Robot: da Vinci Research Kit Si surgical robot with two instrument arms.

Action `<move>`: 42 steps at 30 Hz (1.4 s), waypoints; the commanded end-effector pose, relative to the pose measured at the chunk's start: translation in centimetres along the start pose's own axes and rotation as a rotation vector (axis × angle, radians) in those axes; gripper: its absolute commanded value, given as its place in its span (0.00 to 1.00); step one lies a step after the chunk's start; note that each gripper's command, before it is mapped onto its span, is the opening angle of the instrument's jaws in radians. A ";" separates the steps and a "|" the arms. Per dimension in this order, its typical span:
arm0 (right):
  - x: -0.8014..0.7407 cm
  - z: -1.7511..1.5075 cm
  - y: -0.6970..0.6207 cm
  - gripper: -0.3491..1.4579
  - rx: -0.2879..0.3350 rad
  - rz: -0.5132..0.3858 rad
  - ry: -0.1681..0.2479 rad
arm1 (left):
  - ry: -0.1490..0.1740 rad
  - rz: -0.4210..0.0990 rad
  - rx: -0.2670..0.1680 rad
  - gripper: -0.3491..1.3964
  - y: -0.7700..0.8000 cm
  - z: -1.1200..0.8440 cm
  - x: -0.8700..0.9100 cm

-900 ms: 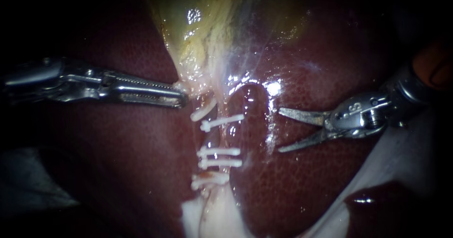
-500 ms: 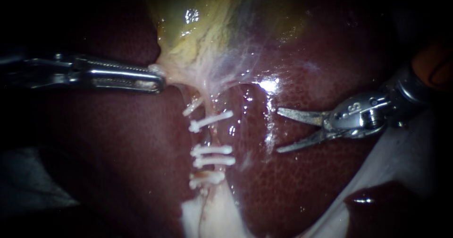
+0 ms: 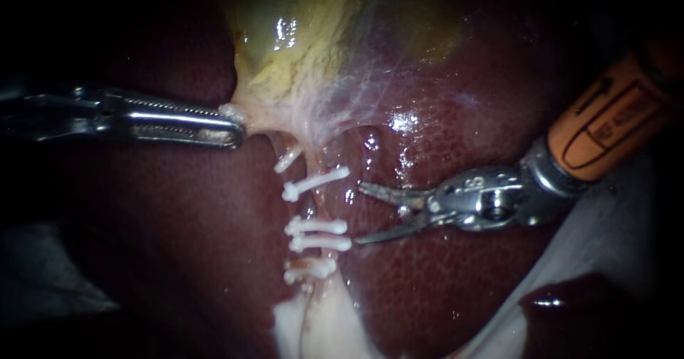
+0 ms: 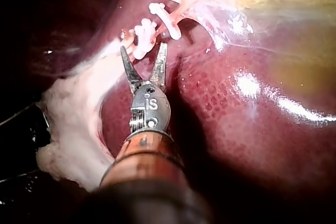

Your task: Go to the cutting position right tube

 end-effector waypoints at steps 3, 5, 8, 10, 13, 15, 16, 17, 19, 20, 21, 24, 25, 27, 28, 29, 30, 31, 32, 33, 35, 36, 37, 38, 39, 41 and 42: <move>-0.01 0.09 0.07 0.99 0.027 0.031 0.010 | 0.000 0.000 0.000 0.00 0.01 0.00 0.00; -0.02 0.16 0.13 0.99 0.045 0.057 0.018 | 0.000 0.000 0.001 0.00 0.01 0.00 0.00; -0.03 0.24 0.21 0.99 0.070 0.085 0.033 | 0.000 0.000 0.001 0.00 0.01 0.00 0.00; -0.04 0.31 0.27 0.99 0.089 0.107 0.042 | 0.000 0.000 0.001 0.00 0.01 0.00 0.00; -0.04 0.41 0.35 0.99 0.113 0.128 0.042 | 0.000 0.000 0.001 0.00 0.01 0.00 0.00; -0.06 0.48 0.38 0.99 0.130 0.133 0.045 | 0.000 0.000 0.001 0.00 0.01 0.00 0.00; -0.07 0.51 0.39 0.99 0.140 0.137 0.047 | 0.000 0.000 0.001 0.00 0.01 0.00 0.00; -0.08 0.54 0.40 0.99 0.153 0.139 0.048 | 0.000 0.000 0.001 0.00 0.01 0.00 0.00; -0.08 0.60 0.41 0.99 0.180 0.151 0.052 | 0.000 0.000 0.001 0.00 0.01 0.00 -0.01; -0.09 0.61 0.41 0.99 0.196 0.150 0.056 | 0.000 0.000 0.001 0.00 0.01 0.00 -0.01; -0.09 0.63 0.41 0.99 0.208 0.148 0.057 | 0.000 0.000 0.001 0.00 0.01 0.00 -0.01; -0.08 0.64 0.38 0.99 0.254 0.143 0.070 | 0.000 0.000 0.001 0.00 0.01 0.00 -0.01; -0.08 0.64 0.37 0.99 0.268 0.137 0.075 | 0.000 0.000 0.000 0.00 0.01 0.00 -0.01; -0.07 0.65 0.35 0.99 0.287 0.127 0.077 | 0.000 0.000 0.000 0.00 0.01 0.00 -0.01; -0.06 0.66 0.34 0.99 0.294 0.124 0.078 | 0.000 0.000 0.000 0.00 0.01 0.00 -0.01; -0.05 0.67 0.33 0.99 0.302 0.120 0.078 | 0.000 0.000 0.000 0.00 0.01 0.00 -0.01; -0.04 0.68 0.32 0.99 0.309 0.117 0.082 | 0.000 0.000 0.001 0.00 0.01 0.00 -0.01; -0.03 0.68 0.31 0.99 0.318 0.114 0.082 | 0.000 0.000 0.001 0.00 0.01 0.00 -0.01; -0.02 0.70 0.29 0.99 0.326 0.110 0.085 | 0.000 0.000 0.001 0.00 0.01 0.00 -0.01; -0.01 0.71 0.28 0.98 0.331 0.108 0.086 | 0.000 0.000 0.001 0.00 0.01 0.00 -0.01; 0.03 0.75 0.27 0.98 0.340 0.104 0.093 | 0.000 0.000 0.001 0.00 0.01 0.00 -0.01; 0.04 0.78 0.26 0.97 0.342 0.103 0.092 | 0.000 0.000 0.001 0.00 0.01 0.00 -0.01; 0.06 0.80 0.26 0.97 0.345 0.102 0.098 | 0.000 0.000 0.001 0.00 0.01 0.00 -0.01; 0.09 0.83 0.26 0.97 0.346 0.102 0.104 | 0.000 0.000 0.001 0.00 0.01 0.00 -0.01; 0.10 0.86 0.26 0.97 0.346 0.102 0.110 | 0.000 0.000 0.001 0.00 0.01 0.01 -0.01; 0.14 0.90 0.26 0.97 0.349 0.102 0.119 | 0.000 0.000 0.001 0.00 0.01 0.01 -0.01; 0.16 0.92 0.26 0.97 0.351 0.103 0.127 | 0.000 0.000 0.001 0.00 0.01 0.01 -0.01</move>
